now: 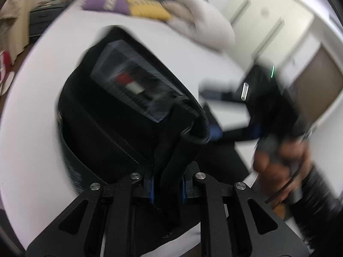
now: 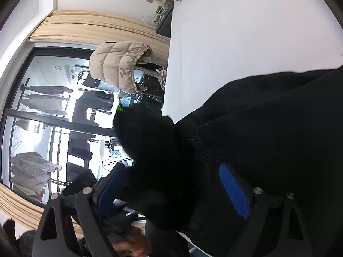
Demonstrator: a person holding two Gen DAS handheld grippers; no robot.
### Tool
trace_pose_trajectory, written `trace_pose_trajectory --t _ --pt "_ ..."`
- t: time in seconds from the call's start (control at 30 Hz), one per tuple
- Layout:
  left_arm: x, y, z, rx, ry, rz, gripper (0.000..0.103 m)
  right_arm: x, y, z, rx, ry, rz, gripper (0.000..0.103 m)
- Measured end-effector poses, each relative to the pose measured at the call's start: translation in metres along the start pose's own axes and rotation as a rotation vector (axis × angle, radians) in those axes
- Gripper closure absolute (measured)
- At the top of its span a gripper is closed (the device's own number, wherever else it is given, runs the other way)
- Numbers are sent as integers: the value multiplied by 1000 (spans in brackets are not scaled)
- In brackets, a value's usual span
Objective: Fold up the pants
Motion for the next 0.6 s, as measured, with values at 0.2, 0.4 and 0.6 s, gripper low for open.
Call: trace_pose_trajectory --t 0.2,0.4,0.6 --pt "20 -38 -41 -91 -161 77 88 11 -3 -8 26 -18 48 12" --pt "23 -48 -78 -195 -301 68 88 0 -15 -31 132 -77 70 47" --pt "43 -59 -81 -218 -337 88 88 -6 -7 -34 134 -62 37 71"
Point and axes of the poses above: each gripper's, at about its wrist camera, not at the fingertips, and y roughly against the way its jaws point, z to its left, x to its underside, the point moved 3 cm from there along -y, roughly the way its jaws point, and after that the axes turned 8 degrees about z, right-handed, at the moved point
